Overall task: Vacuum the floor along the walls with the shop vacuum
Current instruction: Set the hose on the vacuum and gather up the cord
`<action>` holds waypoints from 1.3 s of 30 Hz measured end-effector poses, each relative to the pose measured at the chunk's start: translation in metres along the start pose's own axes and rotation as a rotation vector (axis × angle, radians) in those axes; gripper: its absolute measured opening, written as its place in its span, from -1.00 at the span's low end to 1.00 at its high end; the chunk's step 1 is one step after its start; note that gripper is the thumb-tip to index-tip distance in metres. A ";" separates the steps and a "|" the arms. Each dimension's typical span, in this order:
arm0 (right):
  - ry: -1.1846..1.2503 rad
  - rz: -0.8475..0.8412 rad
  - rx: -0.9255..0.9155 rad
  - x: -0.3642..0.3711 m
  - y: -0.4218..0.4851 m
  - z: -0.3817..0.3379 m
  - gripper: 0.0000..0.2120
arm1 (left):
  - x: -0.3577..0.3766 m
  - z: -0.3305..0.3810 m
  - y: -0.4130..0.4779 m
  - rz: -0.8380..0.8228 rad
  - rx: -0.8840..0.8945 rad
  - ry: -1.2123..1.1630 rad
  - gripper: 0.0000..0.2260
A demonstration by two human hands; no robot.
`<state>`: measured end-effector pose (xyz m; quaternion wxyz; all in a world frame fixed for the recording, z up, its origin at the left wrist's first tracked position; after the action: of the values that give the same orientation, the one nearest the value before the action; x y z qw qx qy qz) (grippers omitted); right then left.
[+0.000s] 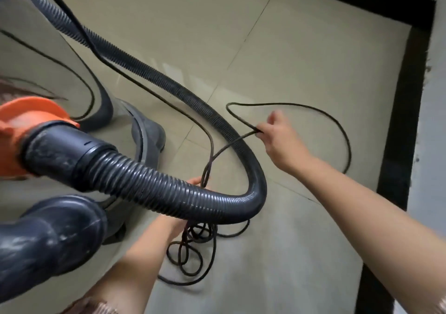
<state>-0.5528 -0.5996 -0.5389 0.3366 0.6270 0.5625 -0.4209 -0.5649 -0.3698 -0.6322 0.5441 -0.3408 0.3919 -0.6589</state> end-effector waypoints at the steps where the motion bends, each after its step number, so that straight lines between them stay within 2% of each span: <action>1: -0.037 -0.021 -0.139 -0.012 0.005 -0.024 -0.90 | -0.018 -0.001 -0.011 0.090 0.038 0.093 -0.86; 4: -0.194 -0.238 -0.464 -0.021 0.005 -0.088 -0.79 | -0.058 -0.003 -0.067 0.256 0.358 0.501 -0.87; 6: -0.204 -0.425 -0.551 -0.014 -0.001 -0.118 -0.77 | -0.068 -0.002 -0.096 0.321 0.496 0.580 -0.80; 10: -0.129 -0.763 -0.349 0.002 -0.011 -0.136 -0.76 | -0.065 0.001 -0.131 0.311 0.746 0.552 -0.79; 12: -0.090 -0.856 -0.272 0.004 -0.019 -0.134 -0.68 | -0.061 -0.004 -0.135 0.304 0.765 0.642 -0.75; 14: -0.036 -0.917 -0.216 0.004 -0.026 -0.132 -0.61 | -0.054 -0.004 -0.130 0.287 0.711 0.719 -0.79; 17: 0.096 -0.887 -0.109 -0.003 -0.031 -0.125 -0.62 | -0.045 -0.002 -0.124 0.252 0.652 0.791 -0.93; 22: 0.454 -0.356 0.265 -0.044 -0.042 -0.101 -0.56 | -0.051 -0.014 -0.150 0.261 0.449 0.991 -0.74; 27: 0.603 -0.187 0.393 -0.096 -0.111 -0.141 -0.62 | -0.066 -0.017 -0.229 0.206 0.369 1.105 -0.81; 29: 0.571 -0.226 0.361 -0.118 -0.141 -0.169 -0.66 | -0.071 -0.009 -0.270 0.166 0.361 1.123 -0.83; 31: 0.489 -0.421 0.261 -0.132 -0.168 -0.201 -0.59 | -0.070 0.004 -0.311 0.120 0.392 1.166 -0.85; 33: 0.342 -0.667 0.154 -0.141 -0.193 -0.226 -0.24 | -0.065 0.018 -0.351 0.069 0.458 1.230 -0.87; 35: 0.184 -0.771 0.067 -0.153 -0.207 -0.244 -0.02 | -0.058 0.031 -0.386 0.013 0.531 1.254 -0.84; 37: 0.130 -0.762 0.011 -0.165 -0.213 -0.259 -0.02 | -0.054 0.045 -0.412 -0.034 0.593 1.221 -0.86; 39: 0.167 -0.717 0.006 -0.177 -0.214 -0.270 -0.18 | -0.054 0.059 -0.429 -0.061 0.641 1.165 -0.88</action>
<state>-0.7264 -0.4027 -0.2542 0.1189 0.4230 0.7709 -0.4611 -0.6973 -0.2821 -0.2253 0.2990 0.2387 0.3968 -0.8344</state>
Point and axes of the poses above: each hand's wrist, its own y-axis towards the middle knuckle, its own x-axis out of the palm, z = x × y, the point moved 6 cm from there along y, towards the middle knuckle, and after that the axes turned 3 degrees about -x, right-handed, at the moved point
